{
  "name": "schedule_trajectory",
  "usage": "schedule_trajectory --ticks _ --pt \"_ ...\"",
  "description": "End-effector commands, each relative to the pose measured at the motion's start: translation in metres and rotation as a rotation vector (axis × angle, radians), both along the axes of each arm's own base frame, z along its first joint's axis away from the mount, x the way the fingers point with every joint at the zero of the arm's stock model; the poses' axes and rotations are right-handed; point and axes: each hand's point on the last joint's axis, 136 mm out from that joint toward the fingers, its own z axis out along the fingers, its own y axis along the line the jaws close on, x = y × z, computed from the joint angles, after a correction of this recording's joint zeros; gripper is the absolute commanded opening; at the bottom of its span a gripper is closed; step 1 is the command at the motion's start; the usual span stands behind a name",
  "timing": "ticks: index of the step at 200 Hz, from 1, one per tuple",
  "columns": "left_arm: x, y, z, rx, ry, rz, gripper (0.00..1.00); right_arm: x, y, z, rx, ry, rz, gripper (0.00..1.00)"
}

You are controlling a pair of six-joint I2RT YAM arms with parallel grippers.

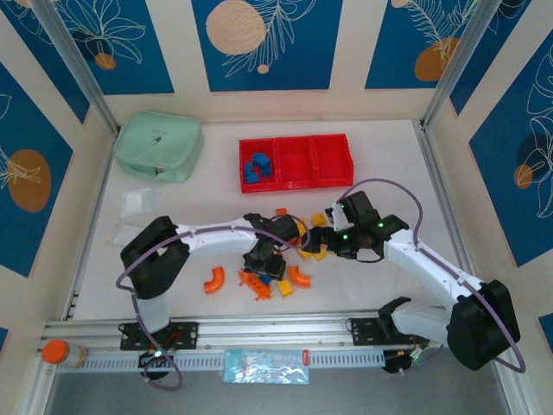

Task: Sort the legos into containers by color
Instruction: Pick up the lego from the middle-left of the table.

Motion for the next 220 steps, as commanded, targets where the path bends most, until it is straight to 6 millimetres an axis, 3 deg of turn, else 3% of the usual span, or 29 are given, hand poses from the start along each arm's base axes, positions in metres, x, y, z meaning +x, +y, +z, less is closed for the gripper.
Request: schedule_trajectory --ticks 1,81,141,177,220 --pt "-0.006 0.018 -0.009 0.096 0.011 -0.028 0.57 -0.005 -0.001 0.000 0.011 0.016 -0.002 0.99" --pt "-0.006 0.036 -0.009 0.162 -0.007 -0.026 0.50 0.000 -0.002 0.000 0.021 0.014 -0.014 0.99" --pt "0.000 0.029 -0.009 0.150 -0.030 -0.020 0.37 0.003 -0.002 0.002 0.028 0.008 -0.021 0.99" --pt "0.009 0.032 0.002 0.157 -0.066 -0.015 0.33 0.005 -0.004 0.006 0.029 -0.004 -0.022 0.99" --pt "0.027 0.033 0.030 0.084 -0.123 0.046 0.31 0.012 0.000 0.021 0.056 -0.043 -0.014 0.99"
